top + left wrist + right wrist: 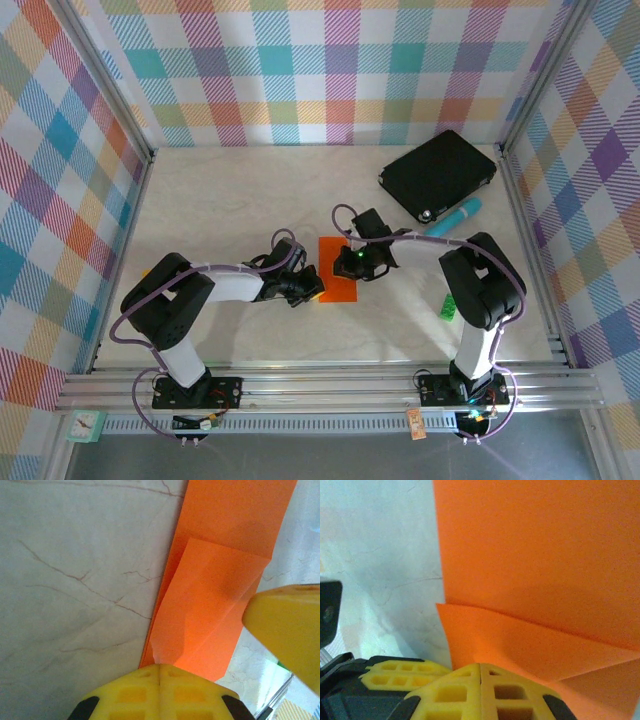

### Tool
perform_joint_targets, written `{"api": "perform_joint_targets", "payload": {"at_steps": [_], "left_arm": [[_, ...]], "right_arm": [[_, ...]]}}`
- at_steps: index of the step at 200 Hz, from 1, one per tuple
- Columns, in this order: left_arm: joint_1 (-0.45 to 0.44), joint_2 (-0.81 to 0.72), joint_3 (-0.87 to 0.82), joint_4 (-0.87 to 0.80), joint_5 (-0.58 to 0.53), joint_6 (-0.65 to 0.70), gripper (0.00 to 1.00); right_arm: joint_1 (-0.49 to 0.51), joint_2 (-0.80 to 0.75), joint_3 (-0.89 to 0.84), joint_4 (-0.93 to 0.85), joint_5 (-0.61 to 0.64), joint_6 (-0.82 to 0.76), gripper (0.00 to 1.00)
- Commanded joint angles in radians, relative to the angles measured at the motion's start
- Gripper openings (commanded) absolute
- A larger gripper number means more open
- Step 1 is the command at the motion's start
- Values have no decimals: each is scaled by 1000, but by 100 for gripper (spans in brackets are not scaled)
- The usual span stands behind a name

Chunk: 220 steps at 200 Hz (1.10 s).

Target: Fold a paper plane with a square sheet of paper (pick it up from the middle)

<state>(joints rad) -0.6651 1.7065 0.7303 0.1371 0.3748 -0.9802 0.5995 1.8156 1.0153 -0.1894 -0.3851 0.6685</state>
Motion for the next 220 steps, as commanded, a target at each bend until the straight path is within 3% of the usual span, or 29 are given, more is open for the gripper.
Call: {"api": "perform_joint_targets", "payload": {"at_steps": [1, 102, 181, 220], "left_arm": [[-4, 28, -6, -109, -28, 5, 0], [-4, 30, -20, -150, -44, 5, 0], [-4, 35, -107, -142, -48, -14, 0], [-4, 29, -101, -132, -42, -12, 0]], "right_arm": [[23, -15, -14, -19, 24, -2, 1], [55, 72, -21, 10, 45, 23, 0], [-171, 76, -66, 70, 69, 26, 0], [-227, 57, -34, 23, 117, 13, 0]]}}
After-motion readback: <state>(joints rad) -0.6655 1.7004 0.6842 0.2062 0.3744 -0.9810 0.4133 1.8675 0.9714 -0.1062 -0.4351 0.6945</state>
